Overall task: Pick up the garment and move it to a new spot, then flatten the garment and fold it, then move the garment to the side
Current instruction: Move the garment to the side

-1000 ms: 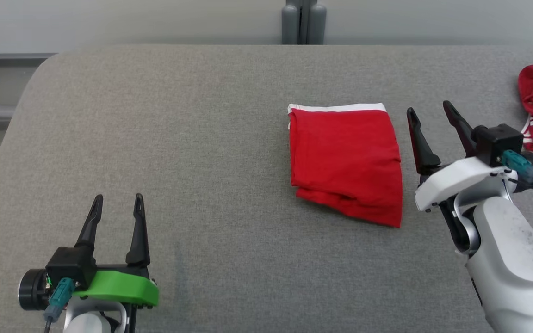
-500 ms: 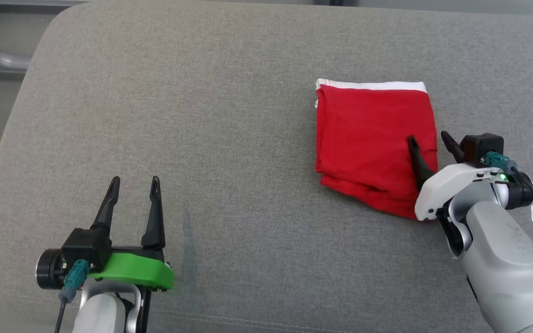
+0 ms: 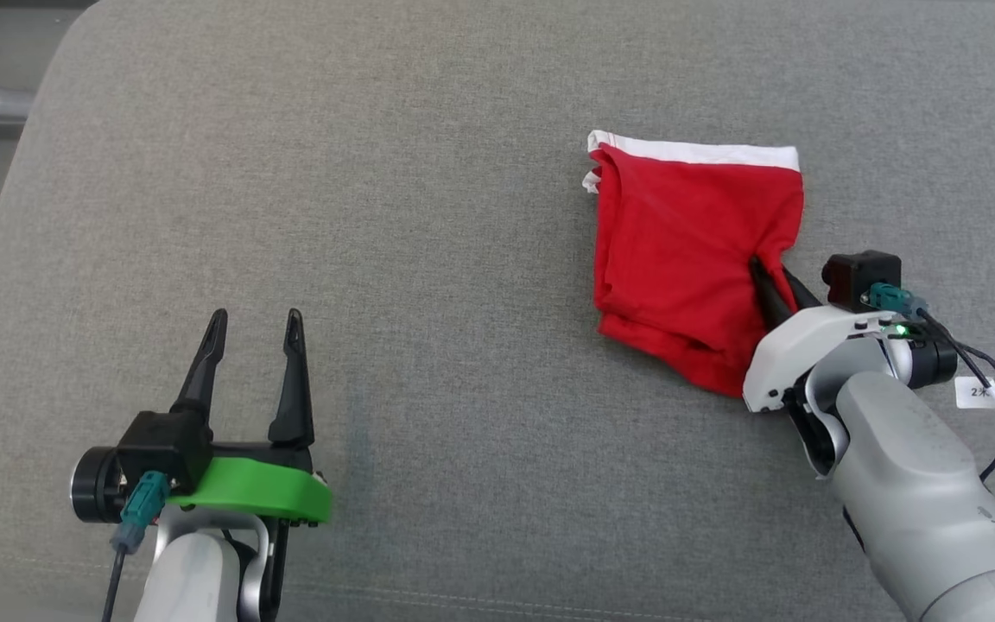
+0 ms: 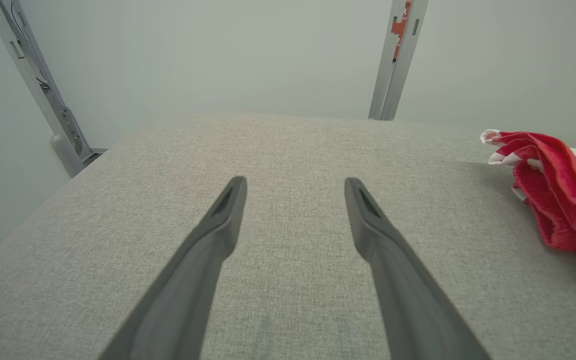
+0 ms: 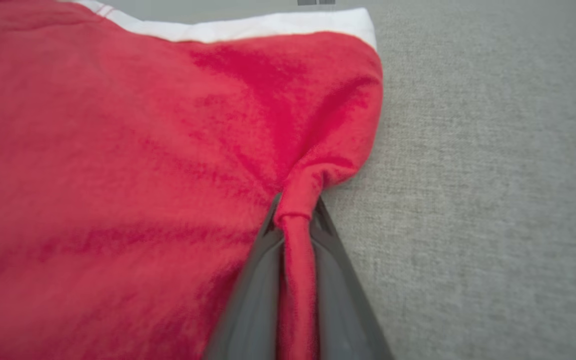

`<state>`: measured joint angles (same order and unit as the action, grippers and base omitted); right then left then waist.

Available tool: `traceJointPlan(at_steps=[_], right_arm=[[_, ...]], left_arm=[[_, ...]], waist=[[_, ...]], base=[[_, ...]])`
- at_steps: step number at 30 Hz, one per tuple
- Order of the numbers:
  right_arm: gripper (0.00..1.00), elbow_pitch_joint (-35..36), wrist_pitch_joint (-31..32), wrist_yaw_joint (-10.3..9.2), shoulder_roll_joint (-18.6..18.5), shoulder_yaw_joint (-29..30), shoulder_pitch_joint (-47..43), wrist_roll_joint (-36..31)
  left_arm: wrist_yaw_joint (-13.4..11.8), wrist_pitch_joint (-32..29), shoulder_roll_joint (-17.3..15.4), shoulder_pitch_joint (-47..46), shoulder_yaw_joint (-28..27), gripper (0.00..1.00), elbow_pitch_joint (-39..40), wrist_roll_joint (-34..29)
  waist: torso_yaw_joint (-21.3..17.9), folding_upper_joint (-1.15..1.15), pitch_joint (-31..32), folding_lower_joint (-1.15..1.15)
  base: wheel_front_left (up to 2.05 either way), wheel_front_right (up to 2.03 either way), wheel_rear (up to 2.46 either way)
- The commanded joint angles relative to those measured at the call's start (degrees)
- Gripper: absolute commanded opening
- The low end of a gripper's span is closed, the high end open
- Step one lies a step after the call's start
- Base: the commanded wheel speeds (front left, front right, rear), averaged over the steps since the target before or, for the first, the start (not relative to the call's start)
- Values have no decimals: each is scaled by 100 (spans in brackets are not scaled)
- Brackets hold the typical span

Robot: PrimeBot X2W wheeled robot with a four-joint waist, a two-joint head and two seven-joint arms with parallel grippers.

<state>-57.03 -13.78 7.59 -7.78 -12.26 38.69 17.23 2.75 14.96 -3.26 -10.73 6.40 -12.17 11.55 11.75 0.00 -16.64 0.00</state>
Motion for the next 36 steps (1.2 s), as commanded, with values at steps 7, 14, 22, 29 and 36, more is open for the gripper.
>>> traceJointPlan(at_steps=[7, 14, 22, 29, 36], right_arm=[[0, 31, -83, -19, -476, -533, 515, -58], [0, 186, -42, -18, -991, -1109, 1128, 51], [0, 498, -26, -18, -1843, -1477, 1816, 288], [0, 741, 31, -18, -2506, -1522, 2403, 558], [0, 743, 124, -18, -3060, -1448, 2773, 755]], left_arm=[[22, 21, 9, -165, 22, 100, 108, -53], [71, 21, 1, -303, -4, 100, 224, -156], [119, 21, -94, -689, 13, 100, 411, -344], [68, -10, -373, -881, -27, 100, 781, -525], [63, -305, -645, -913, -17, 100, 1366, -655]], waist=[[-279, 0, -174, 0], [-749, 0, -569, 0], [-1344, 0, -1249, 0], [-1877, 0, -1749, 0], [-2228, 0, -1994, 0]], base=[[0, 0, 0], [0, 0, 0], [0, 0, 0], [0, 0, 0], [0, 0, 0]])
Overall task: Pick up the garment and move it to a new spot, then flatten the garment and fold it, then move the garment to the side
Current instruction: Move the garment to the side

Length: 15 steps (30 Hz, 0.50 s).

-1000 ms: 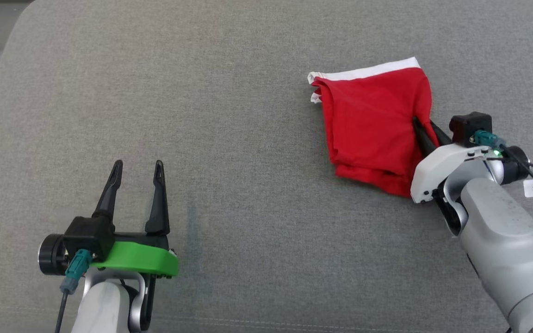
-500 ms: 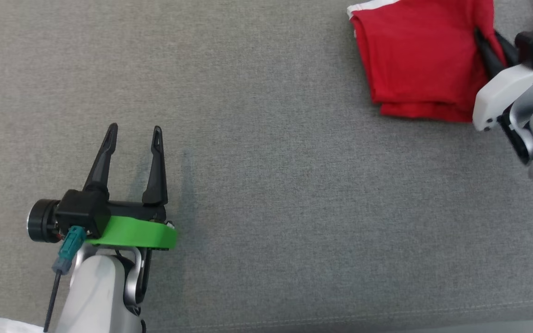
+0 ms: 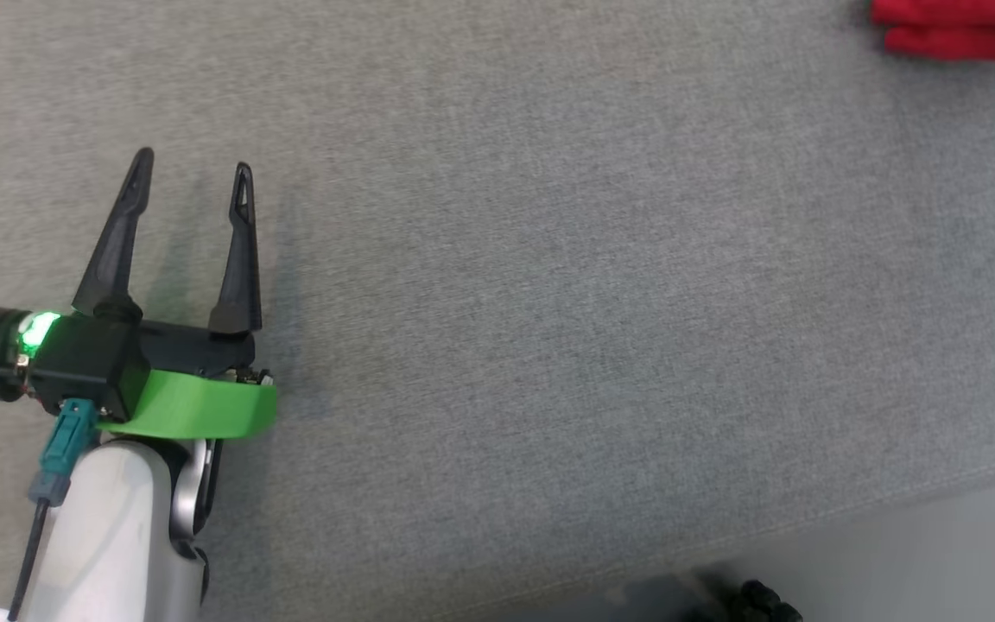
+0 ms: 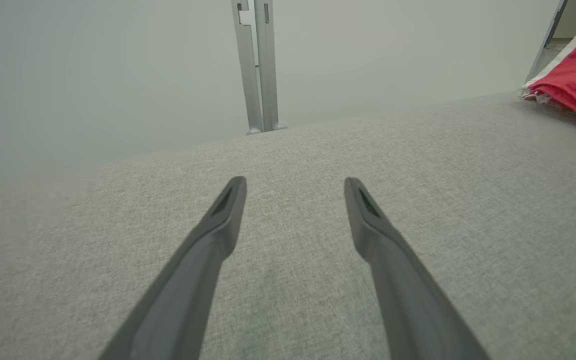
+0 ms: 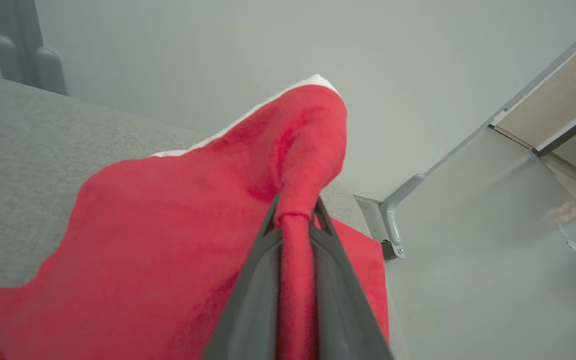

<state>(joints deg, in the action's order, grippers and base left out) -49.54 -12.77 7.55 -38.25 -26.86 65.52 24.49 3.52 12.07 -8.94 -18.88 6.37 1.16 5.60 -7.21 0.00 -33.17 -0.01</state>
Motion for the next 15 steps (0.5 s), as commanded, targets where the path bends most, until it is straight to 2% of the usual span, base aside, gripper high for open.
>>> traceJointPlan(at_steps=[1, 4, 15], right_arm=[[0, -4, 33, -14, -73, 15, 121, 66], [0, -104, 107, -14, -297, 31, 262, 145], [0, -933, 164, -15, -429, 61, 845, 108]], left_arm=[[-9, -62, -103, -100, -9, 100, 118, -67], [-9, -219, -176, -104, -14, 100, 405, -91], [-59, -481, -329, -1, -16, 100, 944, -104]], waist=[[-348, 0, -373, 1], [-377, 0, -501, 1], [-334, 0, -728, 1]], base=[[0, 0, 0], [0, 0, 0], [0, 0, 0]])
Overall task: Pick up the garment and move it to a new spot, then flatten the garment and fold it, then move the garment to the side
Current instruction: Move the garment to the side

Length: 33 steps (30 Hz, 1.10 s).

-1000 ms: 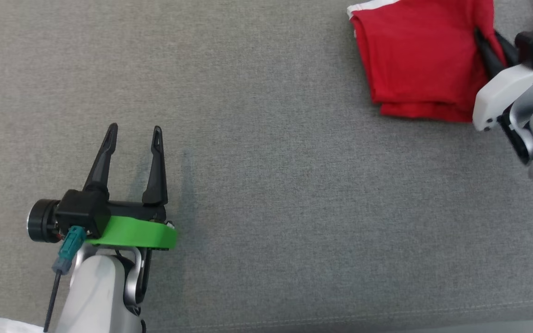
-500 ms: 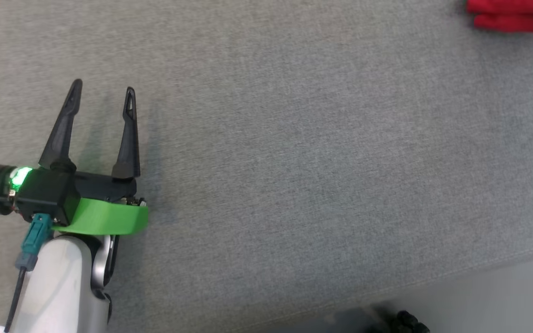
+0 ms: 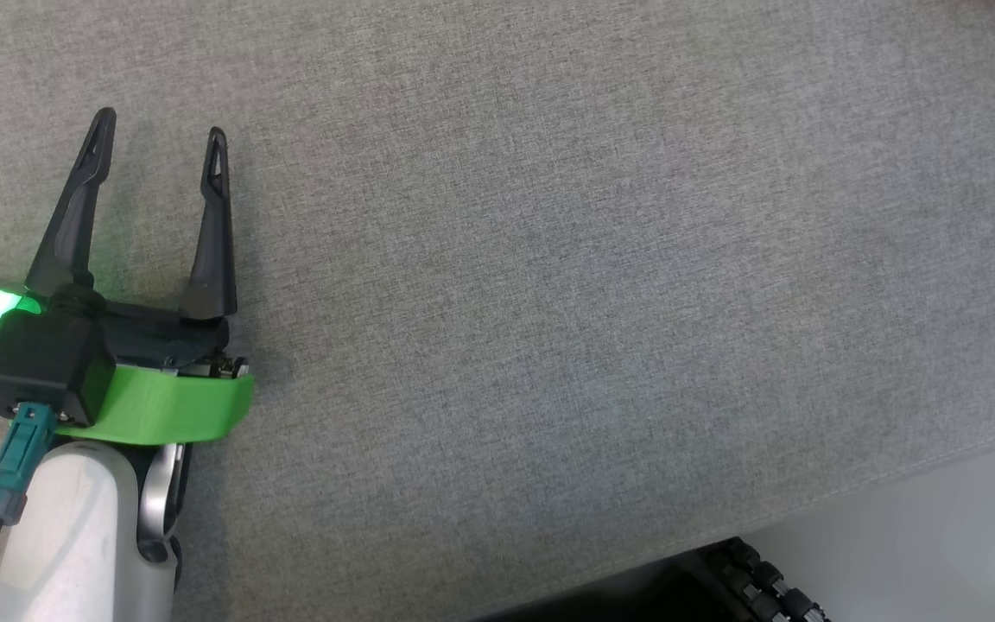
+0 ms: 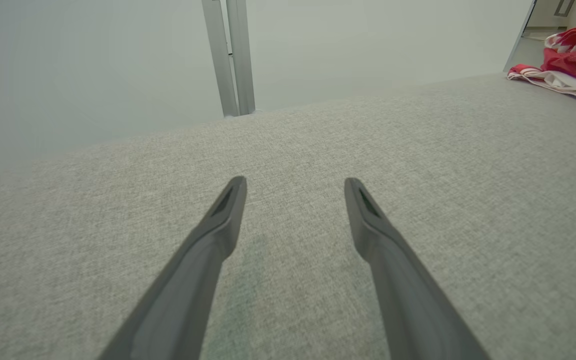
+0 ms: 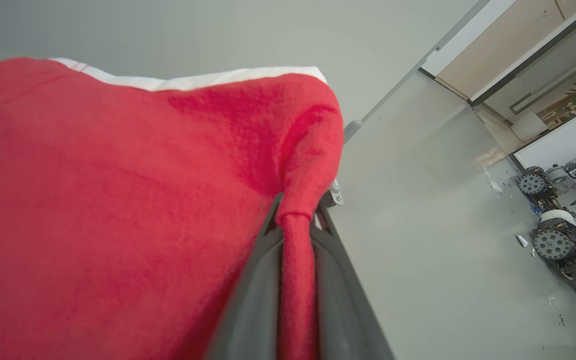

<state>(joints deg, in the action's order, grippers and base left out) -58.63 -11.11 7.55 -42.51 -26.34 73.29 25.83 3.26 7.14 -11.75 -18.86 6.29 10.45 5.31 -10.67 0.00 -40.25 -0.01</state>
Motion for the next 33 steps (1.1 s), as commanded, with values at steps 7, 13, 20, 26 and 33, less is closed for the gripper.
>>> traceJointPlan(at_steps=[7, 13, 20, 26, 33], right_arm=[[100, -447, -149, -15, 74, 13, 327, -173], [100, -433, -380, -15, 159, 59, 522, -518], [100, 452, -407, -15, 536, 361, 109, -812], [100, 1413, -409, -15, 957, 589, -555, -989], [100, 2254, -410, -15, 1483, 793, -1571, -1059]], left_arm=[[-84, -17, -39, -24, 29, 100, 119, -61], [-148, 139, 12, 2, 14, 100, -80, 18], [-236, 410, 127, 263, -62, 100, -467, 216], [-316, 564, 214, 534, -121, 100, -763, 365], [-374, 678, 293, 847, -188, 100, -1050, 494]], waist=[[56, 0, -63, 1], [131, 0, 138, 1], [269, 0, 734, 1], [484, 0, 1293, 1], [750, 0, 1891, 1]], base=[[0, 0, 0], [0, 0, 0], [0, 0, 0], [0, 0, 0], [0, 0, 0]])
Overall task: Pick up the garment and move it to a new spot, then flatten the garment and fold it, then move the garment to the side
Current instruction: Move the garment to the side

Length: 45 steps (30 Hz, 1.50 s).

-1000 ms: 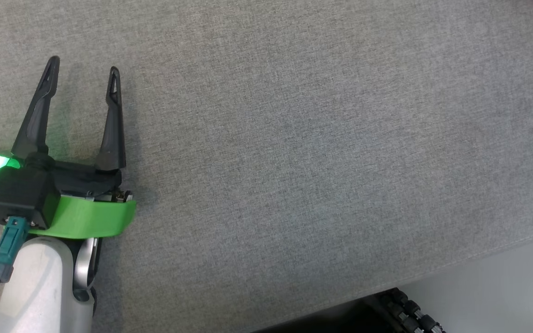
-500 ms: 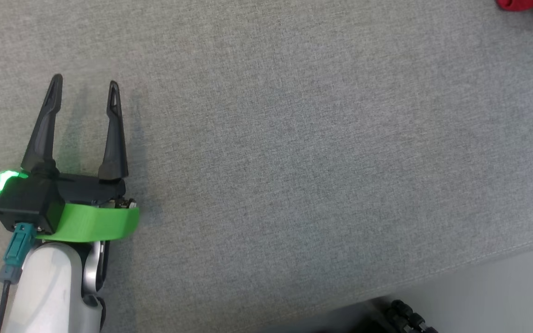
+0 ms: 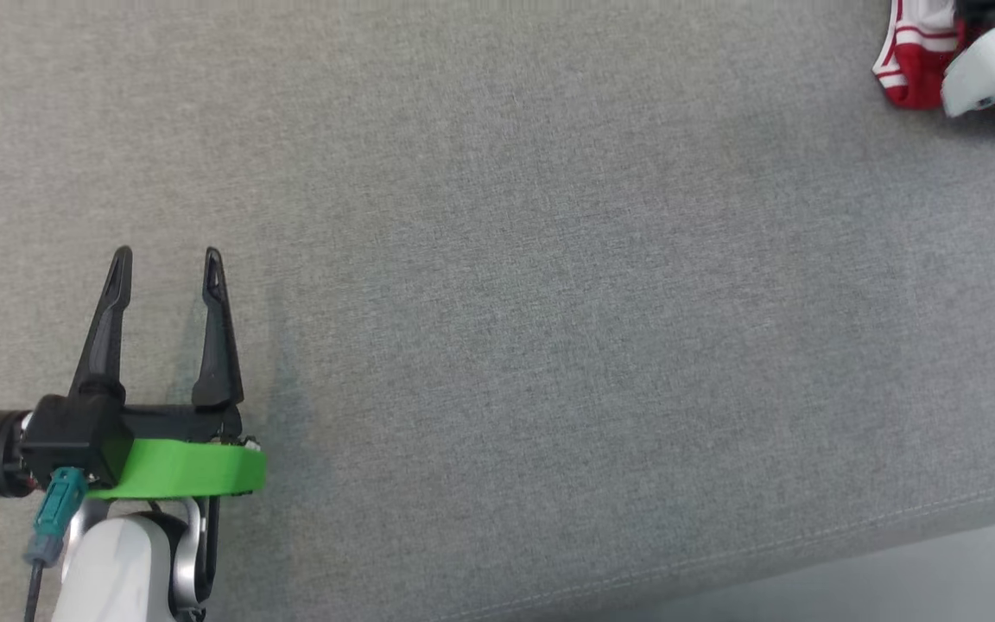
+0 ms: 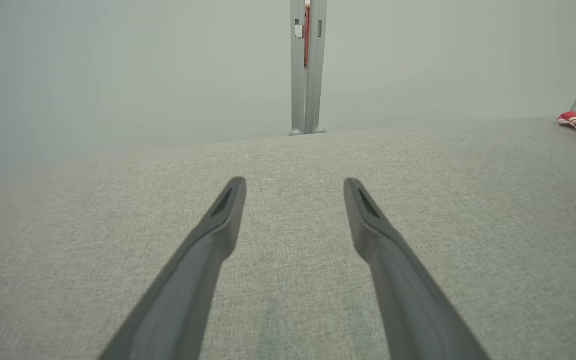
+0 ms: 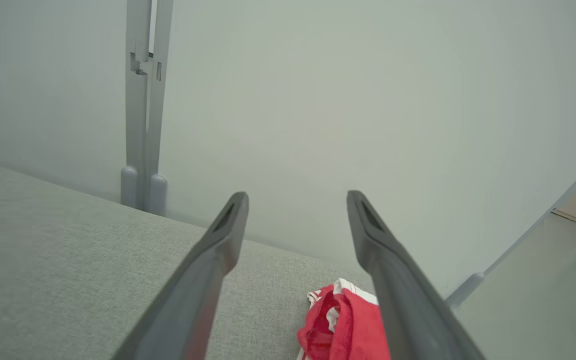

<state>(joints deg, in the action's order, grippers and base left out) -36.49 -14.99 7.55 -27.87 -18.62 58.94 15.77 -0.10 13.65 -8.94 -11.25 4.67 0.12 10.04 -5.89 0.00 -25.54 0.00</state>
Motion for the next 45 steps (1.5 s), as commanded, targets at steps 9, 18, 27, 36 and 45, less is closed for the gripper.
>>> traceJointPlan(at_steps=[9, 18, 27, 36, 45], right_arm=[[100, 629, -23, -14, 607, 278, -1424, -7], [100, 1217, -23, -14, 998, 573, -2689, 81], [100, 1843, -23, -14, 1385, 934, -3929, 6], [100, 2271, -24, -14, 1865, 1350, -4956, -101], [100, 2550, -24, -14, 2036, 1605, -5485, -254]], left_arm=[[-90, 113, 74, 466, -116, 100, -291, 171], [-90, 140, 105, 704, -149, 100, -493, 262], [-95, 153, 69, 895, -163, 100, -622, 276], [-68, 157, 53, 1078, -97, 100, -726, 313], [-77, 132, -12, 1214, -68, 100, -795, 362]], waist=[[492, 0, 1045, 0], [596, 0, 1547, 0], [563, 0, 1918, 0], [560, 0, 2218, 0], [599, 0, 2431, 0]], base=[[0, 0, 0], [0, 0, 0], [0, 0, 0], [0, 0, 0], [0, 0, 0]])
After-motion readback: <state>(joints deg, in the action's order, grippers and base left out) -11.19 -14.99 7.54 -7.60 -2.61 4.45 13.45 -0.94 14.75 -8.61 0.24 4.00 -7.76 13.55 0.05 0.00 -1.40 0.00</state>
